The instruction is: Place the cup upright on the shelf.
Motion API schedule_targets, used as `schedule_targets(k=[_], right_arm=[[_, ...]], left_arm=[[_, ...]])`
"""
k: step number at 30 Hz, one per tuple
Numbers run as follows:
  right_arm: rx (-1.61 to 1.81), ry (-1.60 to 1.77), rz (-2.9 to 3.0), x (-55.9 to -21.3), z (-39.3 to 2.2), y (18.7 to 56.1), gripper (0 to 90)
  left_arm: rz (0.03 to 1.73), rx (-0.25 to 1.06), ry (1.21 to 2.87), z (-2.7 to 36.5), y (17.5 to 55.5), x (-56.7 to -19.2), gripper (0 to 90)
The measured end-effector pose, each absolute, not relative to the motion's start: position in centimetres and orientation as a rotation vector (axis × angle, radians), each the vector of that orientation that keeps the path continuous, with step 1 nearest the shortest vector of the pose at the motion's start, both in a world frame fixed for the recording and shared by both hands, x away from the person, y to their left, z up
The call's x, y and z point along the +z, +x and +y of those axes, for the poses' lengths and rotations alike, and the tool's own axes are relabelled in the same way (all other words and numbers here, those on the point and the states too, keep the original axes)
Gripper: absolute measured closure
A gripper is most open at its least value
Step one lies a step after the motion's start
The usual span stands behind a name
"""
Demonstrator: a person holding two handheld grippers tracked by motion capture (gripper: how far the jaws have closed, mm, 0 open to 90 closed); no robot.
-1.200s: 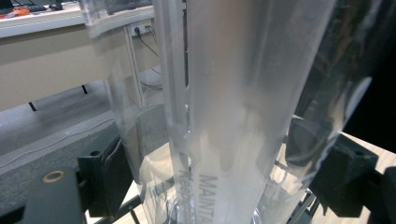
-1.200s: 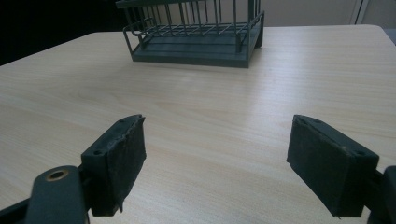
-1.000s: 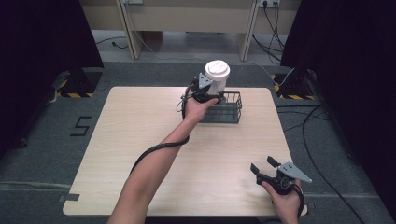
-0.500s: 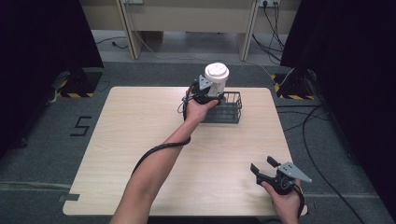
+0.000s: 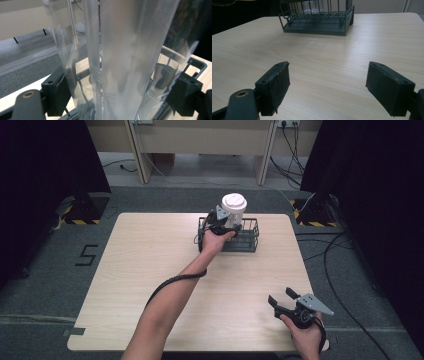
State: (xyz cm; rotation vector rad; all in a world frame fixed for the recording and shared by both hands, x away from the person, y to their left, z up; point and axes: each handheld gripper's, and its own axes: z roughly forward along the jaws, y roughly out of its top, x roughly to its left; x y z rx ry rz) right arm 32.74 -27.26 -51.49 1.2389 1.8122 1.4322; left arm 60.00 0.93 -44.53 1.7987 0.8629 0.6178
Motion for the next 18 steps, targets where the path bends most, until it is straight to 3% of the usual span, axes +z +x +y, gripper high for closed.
schedule_targets(k=[18], right_arm=[[1.424, 1.227, 1.824, -51.48, -27.25, 32.79, 19.4]], left_arm=[[0.873, 0.595, 1.812, 1.12, 60.15, -45.08, 17.1]])
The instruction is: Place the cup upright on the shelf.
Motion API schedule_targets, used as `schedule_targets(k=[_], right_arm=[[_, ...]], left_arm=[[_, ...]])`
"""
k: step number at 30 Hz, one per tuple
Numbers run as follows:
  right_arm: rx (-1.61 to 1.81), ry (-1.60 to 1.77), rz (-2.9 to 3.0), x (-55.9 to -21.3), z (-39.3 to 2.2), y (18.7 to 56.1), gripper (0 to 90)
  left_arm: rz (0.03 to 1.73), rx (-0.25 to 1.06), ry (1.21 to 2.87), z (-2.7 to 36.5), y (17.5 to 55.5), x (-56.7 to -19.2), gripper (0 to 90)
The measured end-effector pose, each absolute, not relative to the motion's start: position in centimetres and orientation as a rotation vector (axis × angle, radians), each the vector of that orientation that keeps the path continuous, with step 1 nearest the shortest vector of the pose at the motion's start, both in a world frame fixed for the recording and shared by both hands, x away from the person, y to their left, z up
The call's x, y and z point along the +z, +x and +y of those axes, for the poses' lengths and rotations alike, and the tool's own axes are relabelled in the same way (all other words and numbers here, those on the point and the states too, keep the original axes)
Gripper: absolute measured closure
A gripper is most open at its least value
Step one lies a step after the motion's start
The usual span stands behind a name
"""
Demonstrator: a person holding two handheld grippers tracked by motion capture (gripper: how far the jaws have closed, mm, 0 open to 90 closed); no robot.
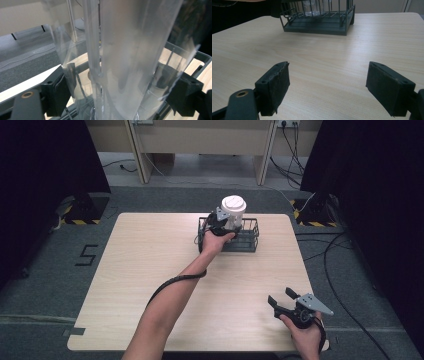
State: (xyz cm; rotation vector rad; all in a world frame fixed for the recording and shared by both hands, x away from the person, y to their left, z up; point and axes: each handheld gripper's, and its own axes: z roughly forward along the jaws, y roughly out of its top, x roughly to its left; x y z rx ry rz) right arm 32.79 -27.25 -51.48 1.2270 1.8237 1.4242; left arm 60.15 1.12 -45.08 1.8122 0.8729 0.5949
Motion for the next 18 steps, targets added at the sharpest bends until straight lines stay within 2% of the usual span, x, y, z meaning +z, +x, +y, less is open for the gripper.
schedule_targets(k=[6, 18], right_arm=[[1.427, 1.226, 1.825, -51.5, -27.3, 32.8, 19.4], [1.42, 1.227, 1.829, -51.5, -27.2, 32.8, 19.3]], left_arm=[[0.824, 0.628, 1.826, 1.3, 60.0, -45.0, 14.6], [0.842, 0.641, 1.804, 1.8, 59.1, -44.9, 14.4]])
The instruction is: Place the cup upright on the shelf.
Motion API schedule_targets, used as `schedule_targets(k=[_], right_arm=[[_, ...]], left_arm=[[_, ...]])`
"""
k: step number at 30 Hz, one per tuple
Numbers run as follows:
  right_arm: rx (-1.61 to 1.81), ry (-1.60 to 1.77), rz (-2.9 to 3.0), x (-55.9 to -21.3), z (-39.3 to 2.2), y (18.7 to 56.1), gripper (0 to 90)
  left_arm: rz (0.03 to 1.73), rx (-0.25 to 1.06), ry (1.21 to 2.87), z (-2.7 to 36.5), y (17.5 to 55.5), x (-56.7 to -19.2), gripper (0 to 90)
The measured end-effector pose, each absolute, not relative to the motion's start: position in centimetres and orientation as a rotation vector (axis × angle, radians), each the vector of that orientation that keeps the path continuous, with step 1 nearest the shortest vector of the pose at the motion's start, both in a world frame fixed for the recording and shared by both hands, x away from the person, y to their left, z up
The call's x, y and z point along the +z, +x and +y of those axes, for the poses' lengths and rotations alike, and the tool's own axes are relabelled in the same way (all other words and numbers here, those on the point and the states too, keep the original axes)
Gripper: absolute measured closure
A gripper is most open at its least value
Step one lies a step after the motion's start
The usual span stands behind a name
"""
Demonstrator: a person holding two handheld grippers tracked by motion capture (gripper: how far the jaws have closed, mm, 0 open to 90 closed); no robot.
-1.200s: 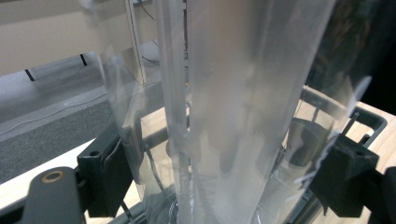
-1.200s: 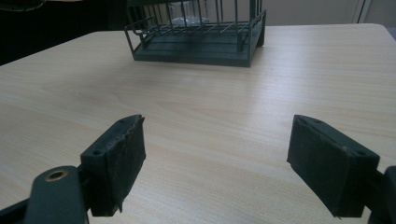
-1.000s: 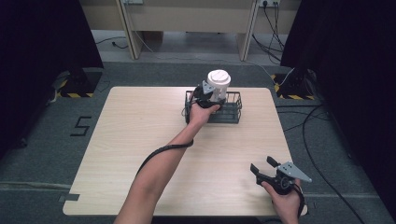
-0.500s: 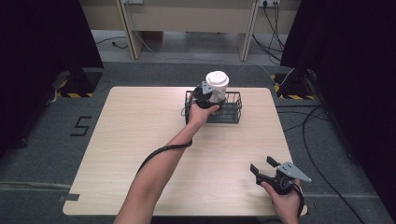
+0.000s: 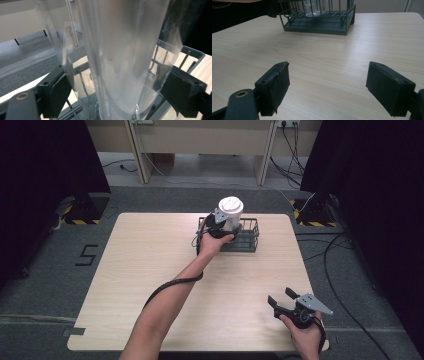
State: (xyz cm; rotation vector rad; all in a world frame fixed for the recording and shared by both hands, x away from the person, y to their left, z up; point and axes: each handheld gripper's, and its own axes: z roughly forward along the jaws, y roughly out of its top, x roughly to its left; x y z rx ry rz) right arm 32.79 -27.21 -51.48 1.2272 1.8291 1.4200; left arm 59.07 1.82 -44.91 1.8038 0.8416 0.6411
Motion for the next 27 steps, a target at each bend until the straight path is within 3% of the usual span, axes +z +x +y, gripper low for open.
schedule_targets(k=[27], right_arm=[[1.416, 1.222, 1.83, -51.5, -27.2, 32.8, 19.3]], left_arm=[[0.817, 0.647, 1.778, 3.3, 57.1, -43.6, 14.6]])
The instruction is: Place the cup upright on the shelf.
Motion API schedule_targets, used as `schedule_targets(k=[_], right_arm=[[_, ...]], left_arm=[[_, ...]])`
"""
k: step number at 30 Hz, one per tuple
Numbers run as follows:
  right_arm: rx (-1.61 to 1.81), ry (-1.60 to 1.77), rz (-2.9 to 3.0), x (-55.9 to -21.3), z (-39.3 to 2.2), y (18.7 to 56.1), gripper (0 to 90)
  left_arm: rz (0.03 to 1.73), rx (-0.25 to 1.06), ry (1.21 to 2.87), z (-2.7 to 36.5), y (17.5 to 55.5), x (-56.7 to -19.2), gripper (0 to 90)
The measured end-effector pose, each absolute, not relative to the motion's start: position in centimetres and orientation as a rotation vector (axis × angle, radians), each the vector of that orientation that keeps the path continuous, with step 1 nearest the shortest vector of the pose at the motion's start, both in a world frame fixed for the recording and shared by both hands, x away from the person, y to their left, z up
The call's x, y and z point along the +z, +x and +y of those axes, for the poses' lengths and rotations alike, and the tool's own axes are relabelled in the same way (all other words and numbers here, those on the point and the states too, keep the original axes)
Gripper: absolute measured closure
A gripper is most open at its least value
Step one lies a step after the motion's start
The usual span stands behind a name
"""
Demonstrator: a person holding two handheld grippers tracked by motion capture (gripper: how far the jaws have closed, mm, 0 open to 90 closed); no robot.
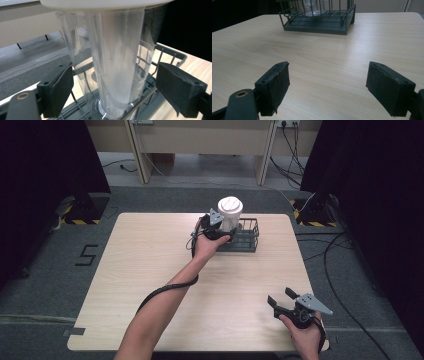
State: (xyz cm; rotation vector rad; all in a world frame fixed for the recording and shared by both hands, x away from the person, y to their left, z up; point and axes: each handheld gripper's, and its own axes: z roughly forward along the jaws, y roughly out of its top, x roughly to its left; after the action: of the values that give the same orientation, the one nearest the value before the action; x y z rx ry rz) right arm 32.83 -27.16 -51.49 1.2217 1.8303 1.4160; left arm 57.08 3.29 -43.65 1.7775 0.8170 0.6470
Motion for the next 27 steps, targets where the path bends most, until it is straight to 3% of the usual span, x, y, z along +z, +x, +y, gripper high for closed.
schedule_targets(k=[27], right_arm=[[1.412, 1.221, 1.822, -51.5, -27.1, 32.7, 19.0]], left_arm=[[0.779, 0.646, 1.771, 5.6, 53.0, -44.2, 14.7]])
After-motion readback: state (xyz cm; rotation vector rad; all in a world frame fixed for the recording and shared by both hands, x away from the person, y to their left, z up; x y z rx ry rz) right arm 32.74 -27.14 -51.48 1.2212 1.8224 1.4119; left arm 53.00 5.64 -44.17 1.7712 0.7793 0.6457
